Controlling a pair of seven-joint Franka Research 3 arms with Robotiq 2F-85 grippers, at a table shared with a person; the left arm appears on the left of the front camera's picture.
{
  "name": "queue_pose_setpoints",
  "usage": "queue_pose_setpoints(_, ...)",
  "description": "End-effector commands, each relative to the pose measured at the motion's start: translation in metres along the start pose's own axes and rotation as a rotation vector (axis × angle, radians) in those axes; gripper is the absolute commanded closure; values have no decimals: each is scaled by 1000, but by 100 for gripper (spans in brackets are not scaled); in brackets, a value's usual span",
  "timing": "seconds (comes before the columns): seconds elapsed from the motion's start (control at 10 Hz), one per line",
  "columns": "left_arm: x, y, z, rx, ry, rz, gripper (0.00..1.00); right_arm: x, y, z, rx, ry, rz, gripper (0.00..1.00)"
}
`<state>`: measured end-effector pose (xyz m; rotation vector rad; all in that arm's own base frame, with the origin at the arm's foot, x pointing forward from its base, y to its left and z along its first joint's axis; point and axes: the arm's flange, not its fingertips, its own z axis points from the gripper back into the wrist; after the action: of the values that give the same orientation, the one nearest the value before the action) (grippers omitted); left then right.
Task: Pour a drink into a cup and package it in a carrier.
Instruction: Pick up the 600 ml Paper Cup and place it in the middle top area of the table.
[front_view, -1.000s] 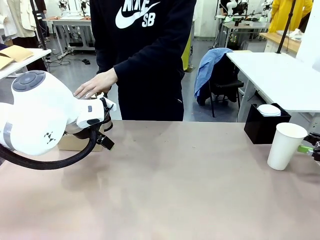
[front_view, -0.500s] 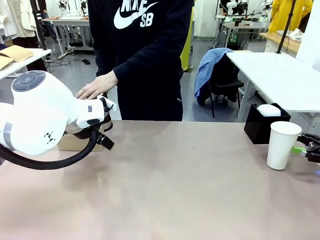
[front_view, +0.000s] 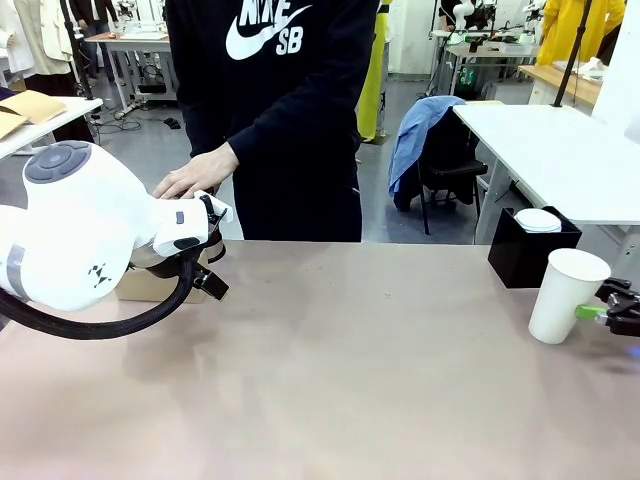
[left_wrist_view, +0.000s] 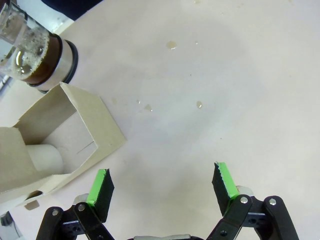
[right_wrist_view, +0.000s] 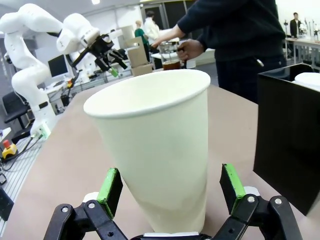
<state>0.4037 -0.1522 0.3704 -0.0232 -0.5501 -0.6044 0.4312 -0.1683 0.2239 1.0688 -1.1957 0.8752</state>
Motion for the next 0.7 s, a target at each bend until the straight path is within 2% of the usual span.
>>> queue_pose_setpoints(0.0, 0, 0, 0, -1, 0, 1, 0, 4, 8, -18, 9, 5, 13, 0)
queue_pose_setpoints(0.6, 0, 0, 0, -1, 0, 1, 0, 2, 3, -48, 40, 3, 13, 0)
